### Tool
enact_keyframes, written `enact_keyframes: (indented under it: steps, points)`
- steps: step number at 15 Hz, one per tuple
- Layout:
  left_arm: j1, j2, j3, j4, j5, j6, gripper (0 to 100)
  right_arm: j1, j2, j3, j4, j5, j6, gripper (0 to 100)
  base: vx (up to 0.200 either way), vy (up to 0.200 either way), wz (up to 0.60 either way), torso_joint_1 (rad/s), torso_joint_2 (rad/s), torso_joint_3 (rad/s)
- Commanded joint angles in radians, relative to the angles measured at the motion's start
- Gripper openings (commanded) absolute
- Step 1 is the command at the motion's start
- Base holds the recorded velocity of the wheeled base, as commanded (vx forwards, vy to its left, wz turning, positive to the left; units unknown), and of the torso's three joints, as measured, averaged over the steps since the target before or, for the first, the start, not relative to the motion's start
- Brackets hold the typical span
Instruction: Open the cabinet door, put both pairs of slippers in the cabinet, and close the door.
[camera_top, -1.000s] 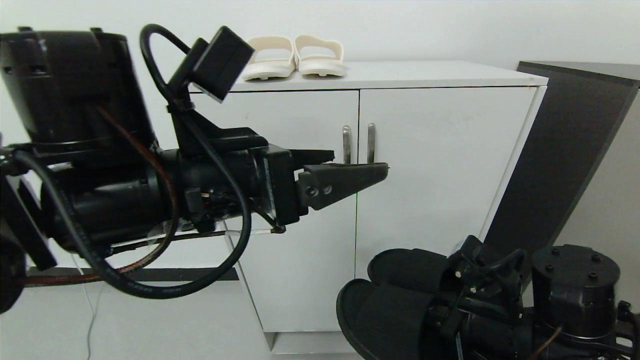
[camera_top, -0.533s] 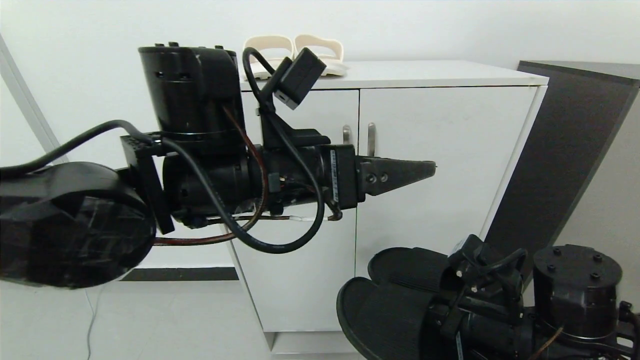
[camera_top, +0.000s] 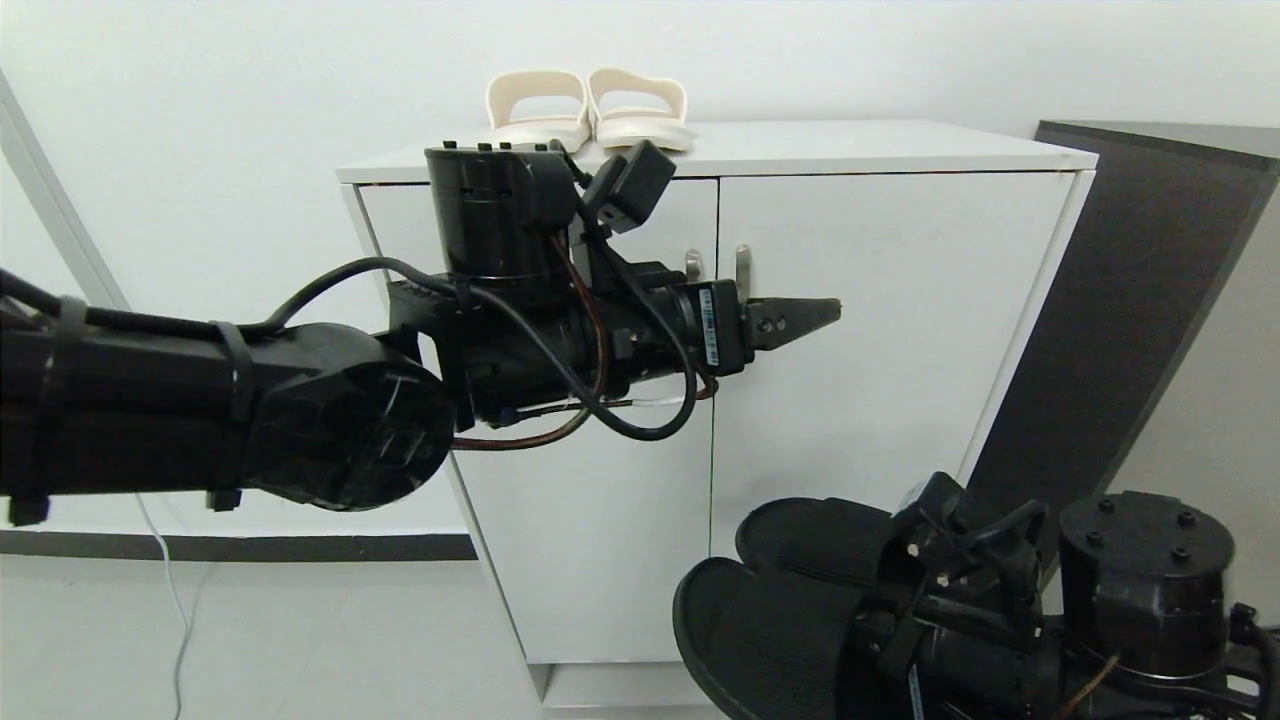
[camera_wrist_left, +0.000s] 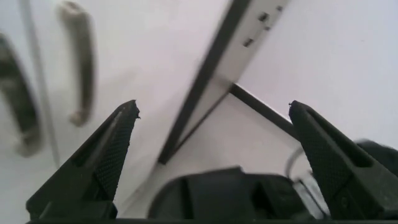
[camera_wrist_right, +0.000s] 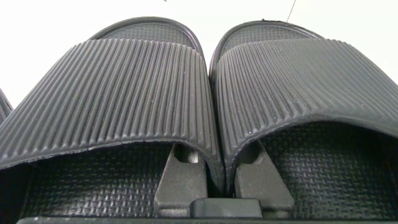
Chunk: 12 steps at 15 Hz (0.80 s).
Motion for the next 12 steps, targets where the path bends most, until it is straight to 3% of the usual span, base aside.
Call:
enact_keyframes:
  steps: [1, 4, 12]
  points:
    - [0.013, 0.021, -0.02, 0.003, 0.02, -0.001, 100, 0.0, 0.002, 0.0, 0.0, 0.001, 0.0, 0, 0.0, 0.0, 0.0, 0.0, 0.0, 0.0]
    - [0.013, 0.031, -0.03, 0.004, 0.089, 0.001, 100, 0.0, 0.004, 0.002, 0.0, 0.001, 0.0, 0, 0.0, 0.0, 0.0, 0.0, 0.0, 0.0]
    - [0.014, 0.094, -0.122, 0.056, 0.126, 0.004, 100, 0.0, 0.004, 0.006, 0.0, -0.001, -0.006, 0, 0.0, 0.0, 0.0, 0.0, 0.0, 0.0]
